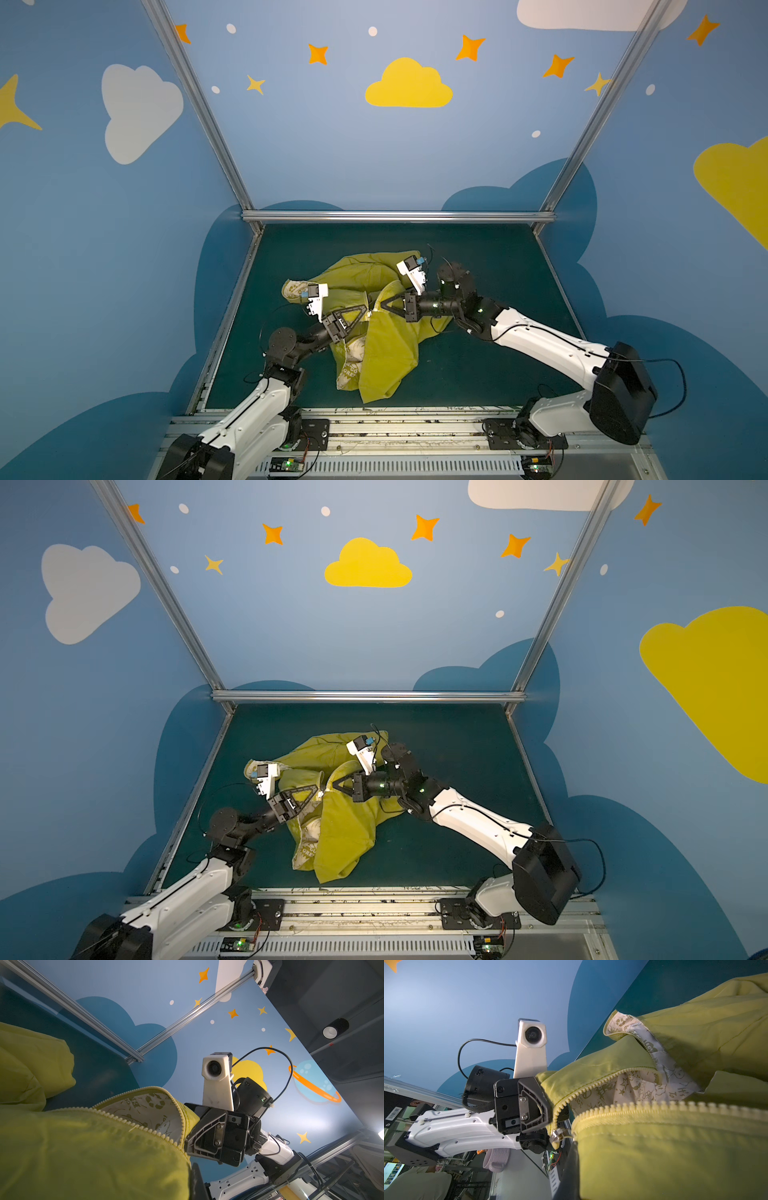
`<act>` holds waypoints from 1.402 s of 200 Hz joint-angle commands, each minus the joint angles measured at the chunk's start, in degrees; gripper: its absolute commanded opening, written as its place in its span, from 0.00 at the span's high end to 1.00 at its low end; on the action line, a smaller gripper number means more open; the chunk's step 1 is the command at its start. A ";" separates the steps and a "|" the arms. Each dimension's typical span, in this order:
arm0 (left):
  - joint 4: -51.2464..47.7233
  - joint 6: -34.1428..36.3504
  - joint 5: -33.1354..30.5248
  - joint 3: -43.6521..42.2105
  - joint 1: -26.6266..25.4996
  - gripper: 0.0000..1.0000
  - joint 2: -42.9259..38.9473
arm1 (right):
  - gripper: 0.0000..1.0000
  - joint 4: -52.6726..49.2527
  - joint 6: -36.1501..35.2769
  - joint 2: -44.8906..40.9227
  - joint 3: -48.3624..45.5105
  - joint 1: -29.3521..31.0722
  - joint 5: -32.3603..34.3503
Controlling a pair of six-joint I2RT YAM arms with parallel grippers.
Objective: Zip up the jacket
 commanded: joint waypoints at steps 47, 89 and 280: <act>5.13 0.17 0.01 0.63 -0.34 0.97 -0.58 | 1.00 2.26 -0.12 -0.48 0.97 0.53 -1.60; 5.57 0.16 0.03 0.89 -0.72 0.97 0.03 | 1.00 3.33 0.39 0.22 1.15 0.77 -2.08; 4.97 1.54 -1.20 0.37 -0.94 0.97 0.74 | 1.00 3.00 -0.75 -1.17 0.01 1.33 -1.85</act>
